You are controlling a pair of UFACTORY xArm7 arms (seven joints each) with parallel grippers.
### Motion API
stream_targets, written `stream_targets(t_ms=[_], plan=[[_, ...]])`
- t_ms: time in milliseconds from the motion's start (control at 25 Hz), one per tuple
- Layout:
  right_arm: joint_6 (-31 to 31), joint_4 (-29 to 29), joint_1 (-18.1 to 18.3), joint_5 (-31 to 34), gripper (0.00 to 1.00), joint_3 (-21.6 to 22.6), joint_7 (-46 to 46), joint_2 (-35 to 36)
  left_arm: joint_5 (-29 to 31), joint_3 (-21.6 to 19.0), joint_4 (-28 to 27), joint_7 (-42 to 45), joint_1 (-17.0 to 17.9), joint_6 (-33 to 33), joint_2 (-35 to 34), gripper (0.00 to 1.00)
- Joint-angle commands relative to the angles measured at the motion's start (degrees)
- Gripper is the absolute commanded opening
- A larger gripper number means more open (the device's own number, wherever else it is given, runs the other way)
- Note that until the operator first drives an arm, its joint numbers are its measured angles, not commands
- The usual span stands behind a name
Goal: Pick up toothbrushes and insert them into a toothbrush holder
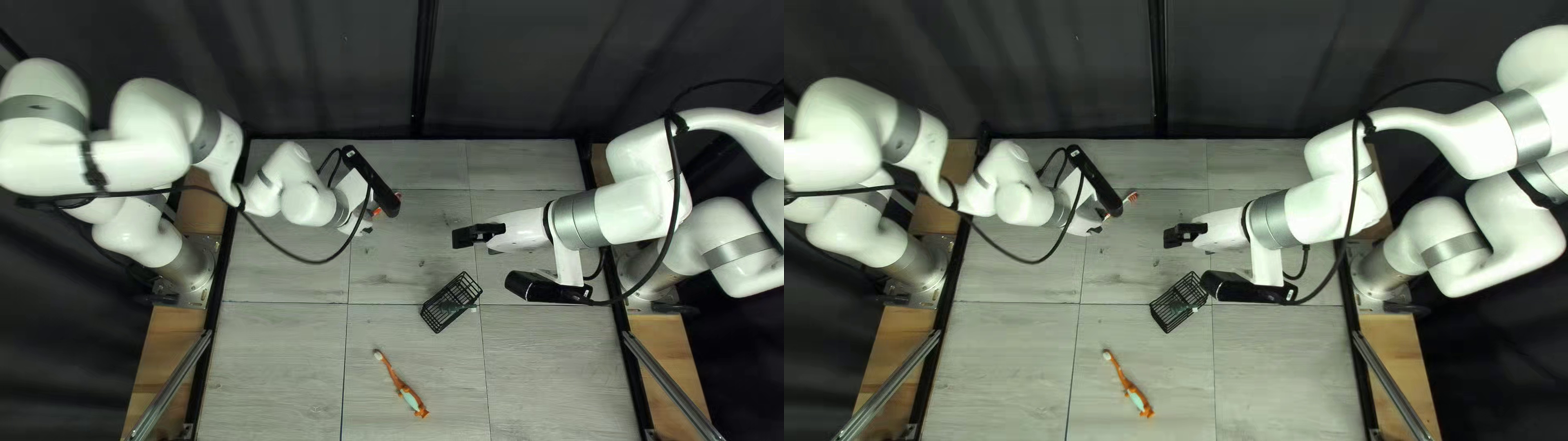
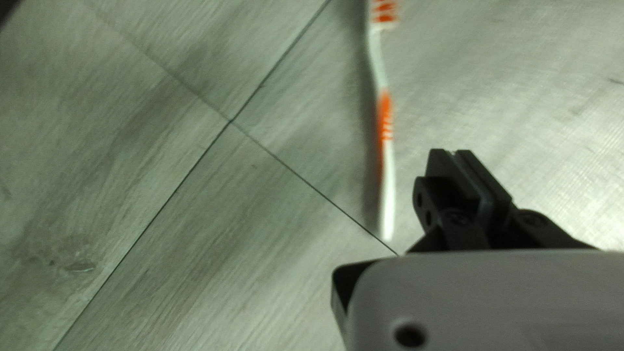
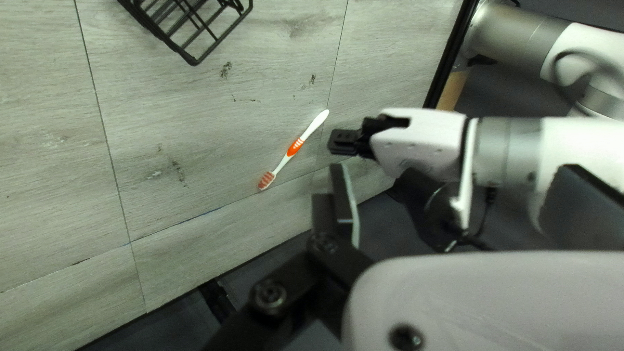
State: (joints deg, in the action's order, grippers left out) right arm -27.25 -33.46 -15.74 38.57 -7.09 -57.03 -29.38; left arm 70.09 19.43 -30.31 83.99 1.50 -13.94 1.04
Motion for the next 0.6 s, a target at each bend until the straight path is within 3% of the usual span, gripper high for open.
stream_targets(t_ms=[40,360,600], plan=[[0.1,0.0,0.0,0.0,1.00,0.0,0.0,0.0,-3.9,0.5,0.3,-5.4,-0.9,0.3,1.1,1.00],[-0.6,1.1,-1.7,-5.6,1.00,-5.6,-3.6,-0.4,-16.9,-0.9,-0.5,-15.1,-1.1,-2.4,3.0,1.00],[-5.8,0.1,-2.8,-11.4,1.00,-8.8,-4.4,-3.7,-18.5,-1.1,-0.8,-16.8,-1.3,-2.7,3.8,1.00]])
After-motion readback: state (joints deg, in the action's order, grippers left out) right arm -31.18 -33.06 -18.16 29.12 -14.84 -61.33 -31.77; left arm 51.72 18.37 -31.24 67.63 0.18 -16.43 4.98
